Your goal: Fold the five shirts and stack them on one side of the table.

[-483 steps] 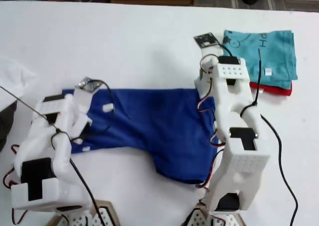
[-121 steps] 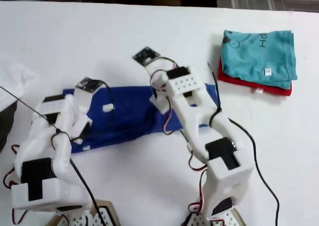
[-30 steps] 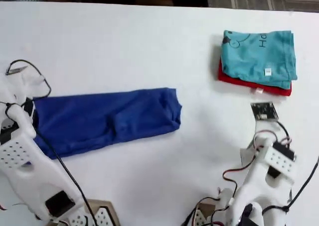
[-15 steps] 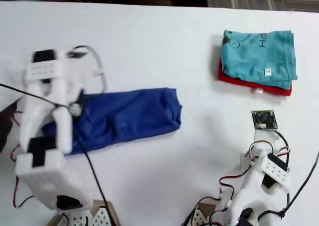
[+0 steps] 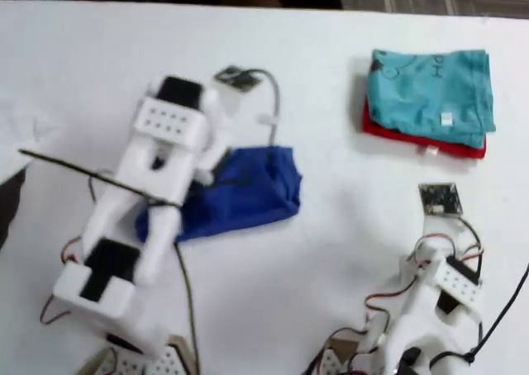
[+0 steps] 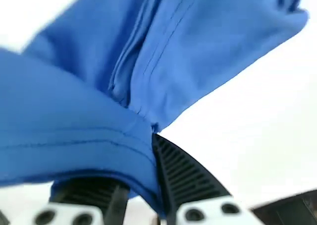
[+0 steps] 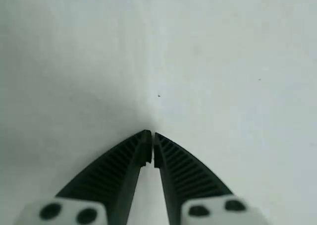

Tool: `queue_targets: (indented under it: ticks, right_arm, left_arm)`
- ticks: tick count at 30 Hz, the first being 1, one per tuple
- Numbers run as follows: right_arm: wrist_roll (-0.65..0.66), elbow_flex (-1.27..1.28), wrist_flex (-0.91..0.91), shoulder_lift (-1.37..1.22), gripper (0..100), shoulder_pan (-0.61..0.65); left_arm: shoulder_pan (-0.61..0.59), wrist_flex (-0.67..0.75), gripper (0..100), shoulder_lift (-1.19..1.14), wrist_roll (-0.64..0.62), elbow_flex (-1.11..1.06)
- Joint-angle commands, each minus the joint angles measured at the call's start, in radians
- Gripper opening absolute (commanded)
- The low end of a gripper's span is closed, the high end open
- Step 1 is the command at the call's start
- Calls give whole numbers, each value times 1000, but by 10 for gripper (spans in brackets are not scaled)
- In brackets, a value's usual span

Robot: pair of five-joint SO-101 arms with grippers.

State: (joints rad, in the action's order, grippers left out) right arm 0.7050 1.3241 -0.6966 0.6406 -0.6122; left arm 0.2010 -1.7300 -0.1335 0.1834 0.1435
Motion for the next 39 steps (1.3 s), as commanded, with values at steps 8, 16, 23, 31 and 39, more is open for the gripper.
queue_targets:
  ticks: [8, 16, 23, 31, 39]
  right_arm:
    - [0, 2, 18, 30, 21, -10]
    - [0, 2, 18, 30, 21, -10]
    - [0, 2, 18, 30, 21, -10]
    - [0, 2, 19, 30, 21, -10]
    - [0, 2, 19, 30, 21, -10]
  left_arm:
    - [161, 198, 25, -118, -11, 56]
    - [164, 198, 25, -348, -11, 323]
    - [166, 84, 28, -512, -8, 529]
    - [166, -31, 160, -624, -11, 776]
    - [149, -57, 221, -555, -11, 937]
